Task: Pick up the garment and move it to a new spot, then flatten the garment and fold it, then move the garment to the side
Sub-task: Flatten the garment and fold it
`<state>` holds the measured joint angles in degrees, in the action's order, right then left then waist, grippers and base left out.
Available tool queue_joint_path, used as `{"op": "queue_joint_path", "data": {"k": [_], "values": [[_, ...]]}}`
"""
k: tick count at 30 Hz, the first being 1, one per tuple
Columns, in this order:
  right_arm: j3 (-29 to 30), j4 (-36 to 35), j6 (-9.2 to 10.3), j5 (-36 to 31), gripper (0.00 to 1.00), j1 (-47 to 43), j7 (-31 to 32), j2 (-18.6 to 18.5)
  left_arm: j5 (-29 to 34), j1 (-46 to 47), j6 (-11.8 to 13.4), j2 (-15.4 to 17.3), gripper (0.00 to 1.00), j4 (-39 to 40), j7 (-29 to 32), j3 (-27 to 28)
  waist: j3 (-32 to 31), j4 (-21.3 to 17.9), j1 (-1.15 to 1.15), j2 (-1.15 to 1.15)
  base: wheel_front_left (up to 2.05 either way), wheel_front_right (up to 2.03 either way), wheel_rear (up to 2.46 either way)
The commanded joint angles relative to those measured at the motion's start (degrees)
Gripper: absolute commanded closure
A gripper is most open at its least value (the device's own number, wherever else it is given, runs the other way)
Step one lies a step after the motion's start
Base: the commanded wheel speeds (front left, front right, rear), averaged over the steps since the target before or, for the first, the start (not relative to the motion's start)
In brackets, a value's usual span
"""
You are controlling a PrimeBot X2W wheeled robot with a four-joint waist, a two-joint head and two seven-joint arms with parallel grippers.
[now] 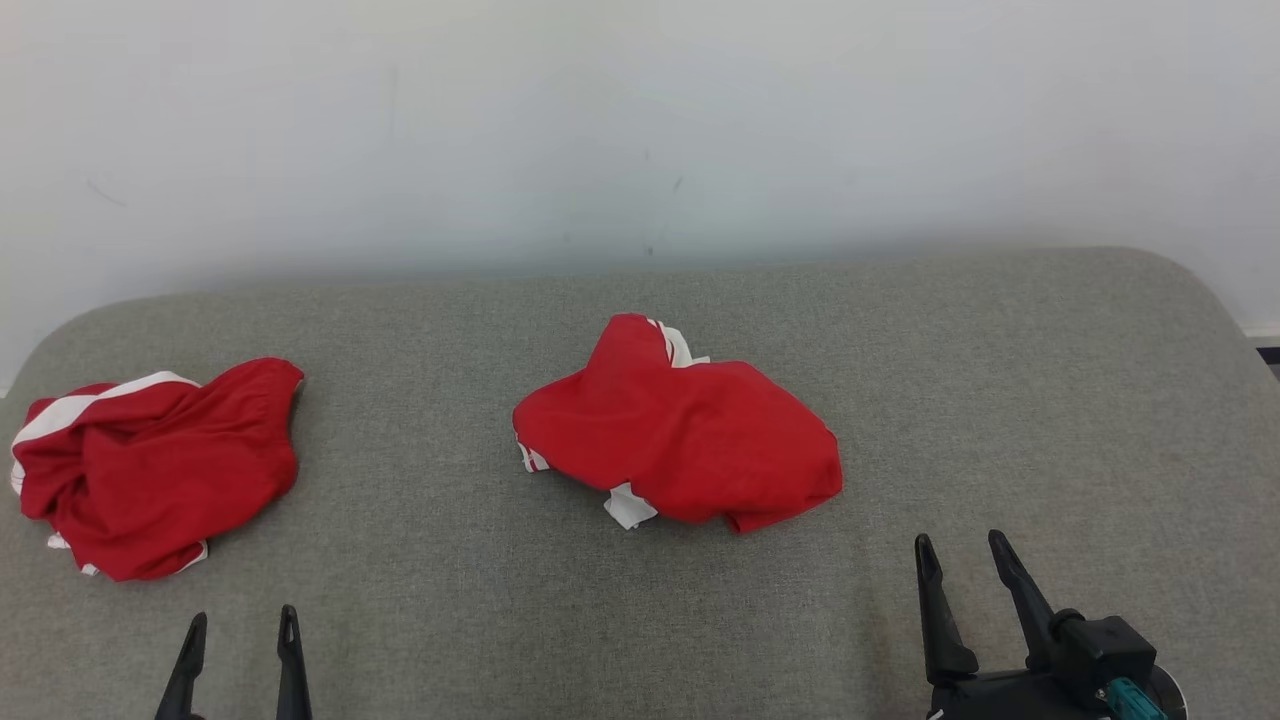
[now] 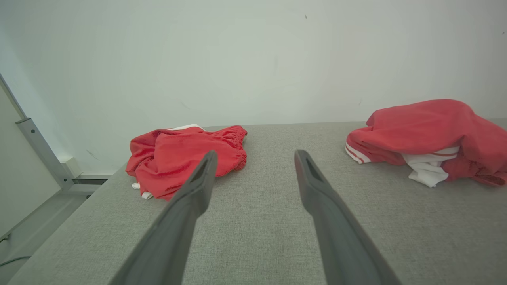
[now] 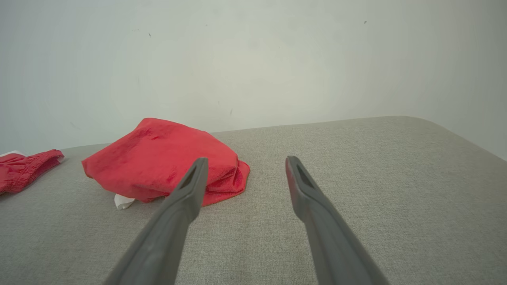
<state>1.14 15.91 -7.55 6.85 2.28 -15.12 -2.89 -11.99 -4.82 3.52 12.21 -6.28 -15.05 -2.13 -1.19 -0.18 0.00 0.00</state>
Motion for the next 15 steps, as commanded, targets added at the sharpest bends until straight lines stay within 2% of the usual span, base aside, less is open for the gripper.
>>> {"op": "queue_joint_path", "data": {"k": [1, 15], "values": [[-0.1, 0.2, 0.12, -0.1, 0.00, -0.2, 0.0, 0.0, 0.9, 0.1, -0.2, 0.0, 0.00, -0.6, -0.2, -0.1, -0.1, 0.0, 0.00, 0.00, 0.00, 0.00, 0.00], [-0.2, 0.5, 0.12, -0.4, 0.00, -0.1, 0.0, 0.0, 1.6, 1.0, 0.1, 0.9, 0.00, -1.3, 0.5, -0.7, -0.7, 0.1, 0.00, 0.00, 0.00, 0.00, 0.00]]}}
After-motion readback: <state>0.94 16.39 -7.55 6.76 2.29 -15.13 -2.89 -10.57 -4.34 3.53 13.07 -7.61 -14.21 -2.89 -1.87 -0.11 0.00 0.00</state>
